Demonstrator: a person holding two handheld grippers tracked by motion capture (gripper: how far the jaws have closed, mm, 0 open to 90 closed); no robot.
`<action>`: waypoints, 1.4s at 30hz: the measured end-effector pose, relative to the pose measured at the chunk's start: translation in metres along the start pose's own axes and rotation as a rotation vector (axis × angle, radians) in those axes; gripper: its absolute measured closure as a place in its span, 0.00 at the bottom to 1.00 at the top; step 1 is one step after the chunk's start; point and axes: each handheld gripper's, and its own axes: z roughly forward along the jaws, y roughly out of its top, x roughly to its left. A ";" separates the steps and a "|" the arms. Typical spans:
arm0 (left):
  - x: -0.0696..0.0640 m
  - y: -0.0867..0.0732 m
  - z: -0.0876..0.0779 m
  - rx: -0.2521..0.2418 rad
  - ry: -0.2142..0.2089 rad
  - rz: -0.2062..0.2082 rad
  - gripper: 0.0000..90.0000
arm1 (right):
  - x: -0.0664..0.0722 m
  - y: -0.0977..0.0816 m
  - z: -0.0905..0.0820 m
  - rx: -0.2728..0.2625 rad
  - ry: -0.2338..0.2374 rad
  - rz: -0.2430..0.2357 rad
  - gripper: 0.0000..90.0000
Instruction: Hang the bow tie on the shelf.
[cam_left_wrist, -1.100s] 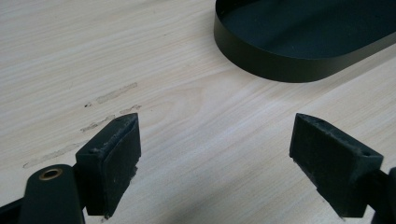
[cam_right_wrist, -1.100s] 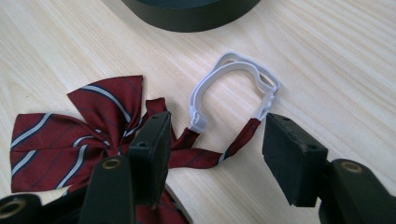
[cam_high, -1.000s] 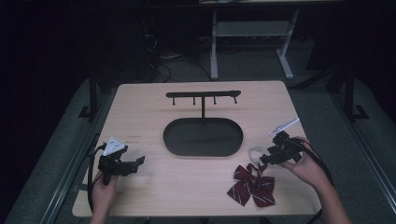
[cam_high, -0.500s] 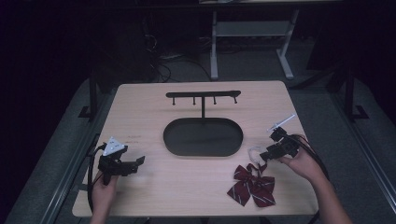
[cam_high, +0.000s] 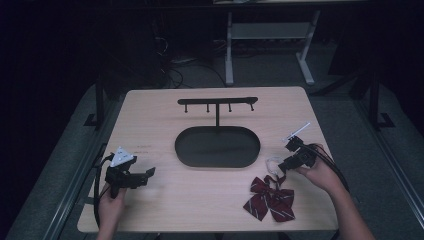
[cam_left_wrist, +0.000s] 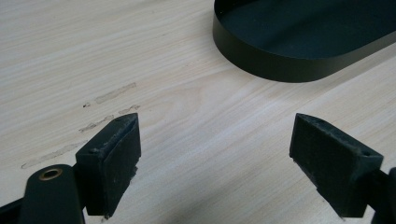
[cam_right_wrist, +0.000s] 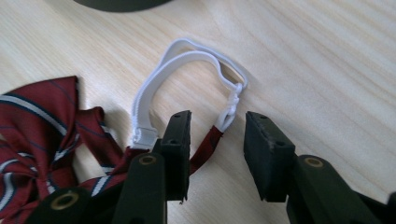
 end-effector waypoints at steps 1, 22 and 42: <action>0.000 0.000 0.000 0.000 -0.001 0.000 0.18 | 0.000 0.000 0.001 0.007 -0.004 0.004 0.69; 0.000 0.000 0.000 0.000 -0.002 0.000 0.18 | 0.005 0.002 0.005 0.044 -0.051 -0.031 0.94; -0.002 0.000 0.001 -0.002 -0.003 -0.005 0.18 | 0.022 0.010 -0.020 0.050 0.015 -0.115 0.95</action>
